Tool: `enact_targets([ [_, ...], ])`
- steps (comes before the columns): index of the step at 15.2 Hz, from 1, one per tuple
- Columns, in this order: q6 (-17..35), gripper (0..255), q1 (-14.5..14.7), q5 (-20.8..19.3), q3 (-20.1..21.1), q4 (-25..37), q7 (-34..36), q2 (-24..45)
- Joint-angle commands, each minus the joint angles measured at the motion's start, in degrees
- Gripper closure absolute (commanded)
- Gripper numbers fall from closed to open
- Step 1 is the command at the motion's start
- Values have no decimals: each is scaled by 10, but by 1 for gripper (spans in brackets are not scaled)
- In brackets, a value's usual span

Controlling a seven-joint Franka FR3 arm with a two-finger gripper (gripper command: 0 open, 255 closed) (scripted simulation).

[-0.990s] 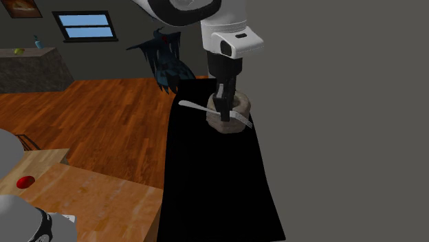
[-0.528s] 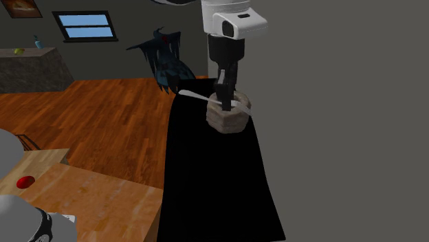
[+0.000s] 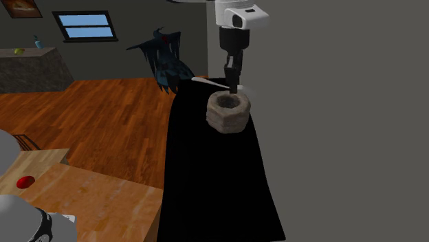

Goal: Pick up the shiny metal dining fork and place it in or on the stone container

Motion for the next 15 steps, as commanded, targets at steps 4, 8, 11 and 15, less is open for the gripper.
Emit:
enact_targets([
  [4,-60,255,99,-81,-6,148,75,124],
  [8,-52,255,121,-97,-13,163,90,153],
  [11,-31,255,118,-100,-15,142,94,154],
  [15,-3,255,114,-104,-17,116,100,158],
])
